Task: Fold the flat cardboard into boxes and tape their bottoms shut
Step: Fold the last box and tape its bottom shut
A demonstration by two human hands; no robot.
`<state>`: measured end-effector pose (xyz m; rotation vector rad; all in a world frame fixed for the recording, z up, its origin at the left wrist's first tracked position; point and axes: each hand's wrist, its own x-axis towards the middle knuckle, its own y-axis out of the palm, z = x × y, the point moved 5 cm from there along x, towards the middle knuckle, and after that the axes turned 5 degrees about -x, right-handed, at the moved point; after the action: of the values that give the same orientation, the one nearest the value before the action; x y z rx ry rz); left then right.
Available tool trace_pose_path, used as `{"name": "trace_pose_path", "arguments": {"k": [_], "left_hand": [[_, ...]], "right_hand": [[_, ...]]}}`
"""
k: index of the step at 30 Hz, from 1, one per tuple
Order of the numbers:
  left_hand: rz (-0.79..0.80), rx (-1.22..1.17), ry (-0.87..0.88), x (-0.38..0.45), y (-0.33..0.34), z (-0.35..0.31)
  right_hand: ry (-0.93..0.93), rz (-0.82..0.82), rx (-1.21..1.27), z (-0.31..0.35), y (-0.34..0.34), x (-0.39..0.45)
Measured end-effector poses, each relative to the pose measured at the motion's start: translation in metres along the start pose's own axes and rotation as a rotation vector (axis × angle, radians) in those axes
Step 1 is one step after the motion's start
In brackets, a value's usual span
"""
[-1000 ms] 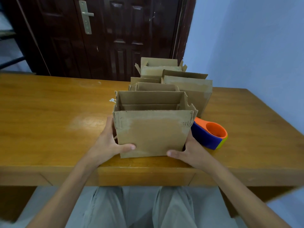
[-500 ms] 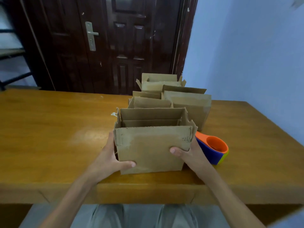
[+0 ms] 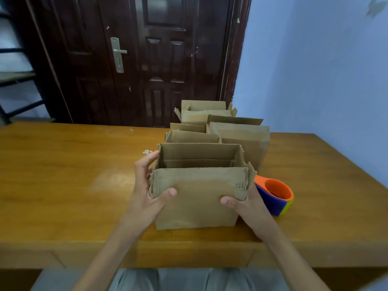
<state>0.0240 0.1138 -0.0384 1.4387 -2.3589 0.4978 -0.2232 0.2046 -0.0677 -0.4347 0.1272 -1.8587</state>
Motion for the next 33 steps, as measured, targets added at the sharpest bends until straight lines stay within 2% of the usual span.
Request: {"name": "trace_pose_path", "arguments": {"k": [5,9,14,19,22,25,33], "left_hand": [[-0.043,-0.001,-0.009,0.0,-0.005,0.012],[-0.022,-0.031,-0.015,0.001,-0.003,0.009],[-0.013,-0.048,-0.027,0.0,0.002,0.011],[-0.041,-0.129,-0.052,-0.003,0.011,0.007],[-0.115,-0.191,-0.109,0.001,0.012,0.0],[-0.186,-0.227,-0.16,0.004,0.011,-0.004],[-0.198,-0.375,-0.288,0.0,0.011,-0.006]], "right_hand": [[-0.066,-0.084,-0.057,0.018,-0.001,-0.007],[-0.21,-0.165,-0.158,0.045,-0.005,-0.013],[-0.098,-0.216,0.033,0.052,-0.014,-0.002],[-0.094,-0.121,0.05,0.056,-0.018,-0.002],[-0.035,-0.067,-0.013,0.056,-0.02,0.0],[-0.04,-0.019,0.029,0.057,-0.021,-0.002],[-0.059,0.157,0.144,0.063,-0.03,-0.004]]}}
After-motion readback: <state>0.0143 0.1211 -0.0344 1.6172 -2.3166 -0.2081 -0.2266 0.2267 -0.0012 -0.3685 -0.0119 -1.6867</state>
